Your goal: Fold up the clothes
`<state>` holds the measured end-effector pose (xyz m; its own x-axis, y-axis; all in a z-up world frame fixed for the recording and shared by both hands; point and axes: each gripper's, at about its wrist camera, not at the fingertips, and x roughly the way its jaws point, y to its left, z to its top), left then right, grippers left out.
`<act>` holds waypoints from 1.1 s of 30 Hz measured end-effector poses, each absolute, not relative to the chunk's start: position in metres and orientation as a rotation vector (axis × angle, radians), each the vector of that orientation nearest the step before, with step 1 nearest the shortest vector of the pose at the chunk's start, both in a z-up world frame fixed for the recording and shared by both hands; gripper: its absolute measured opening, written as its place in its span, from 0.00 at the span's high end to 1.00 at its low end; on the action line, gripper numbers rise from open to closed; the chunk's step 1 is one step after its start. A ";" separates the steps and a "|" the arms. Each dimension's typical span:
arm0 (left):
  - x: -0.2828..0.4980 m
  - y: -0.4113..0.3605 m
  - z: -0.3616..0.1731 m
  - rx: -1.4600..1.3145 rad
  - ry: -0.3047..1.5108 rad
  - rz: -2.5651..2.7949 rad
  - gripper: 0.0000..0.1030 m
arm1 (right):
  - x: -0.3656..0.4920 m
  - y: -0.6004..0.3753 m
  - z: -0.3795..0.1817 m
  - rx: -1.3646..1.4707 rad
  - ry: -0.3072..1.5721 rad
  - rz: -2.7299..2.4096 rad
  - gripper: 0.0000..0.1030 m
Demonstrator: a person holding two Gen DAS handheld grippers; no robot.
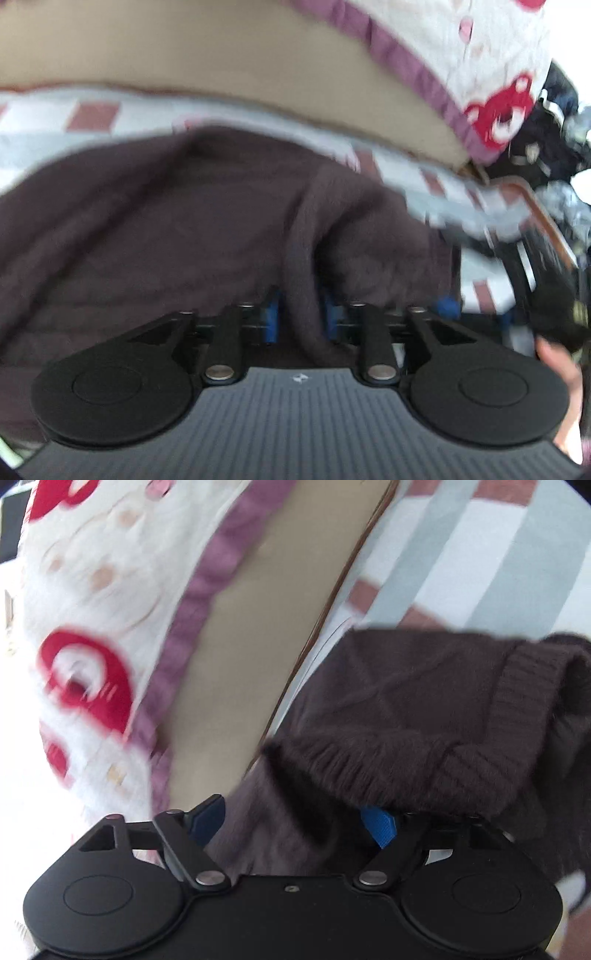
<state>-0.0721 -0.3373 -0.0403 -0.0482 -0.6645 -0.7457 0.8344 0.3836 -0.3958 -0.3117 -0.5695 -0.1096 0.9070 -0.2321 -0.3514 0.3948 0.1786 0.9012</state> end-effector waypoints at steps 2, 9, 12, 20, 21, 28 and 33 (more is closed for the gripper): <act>-0.077 -0.340 -0.043 0.227 1.065 -1.250 0.80 | -0.307 -0.573 -0.102 1.238 0.097 -0.504 0.89; -0.090 -0.321 -0.003 0.078 1.143 -1.504 0.93 | -0.367 -0.524 0.024 0.602 -0.015 -0.560 0.91; -0.110 -0.314 0.035 0.165 1.024 -1.568 0.92 | -0.422 -0.498 0.034 0.549 0.002 -0.555 0.99; -0.070 -0.311 0.050 0.354 0.933 -1.359 0.48 | -0.493 -0.503 -0.048 0.718 0.497 -0.815 0.98; -0.057 -0.314 0.045 0.363 0.948 -1.316 0.47 | -0.491 -0.505 -0.050 0.751 0.474 -0.802 0.93; 0.013 -0.364 -0.005 0.515 0.807 -1.052 0.35 | -0.437 -0.560 -0.065 0.856 0.472 -0.756 0.53; 0.048 -0.403 -0.046 0.674 0.802 -1.005 0.33 | -0.391 -0.623 -0.057 0.813 0.524 -0.622 0.51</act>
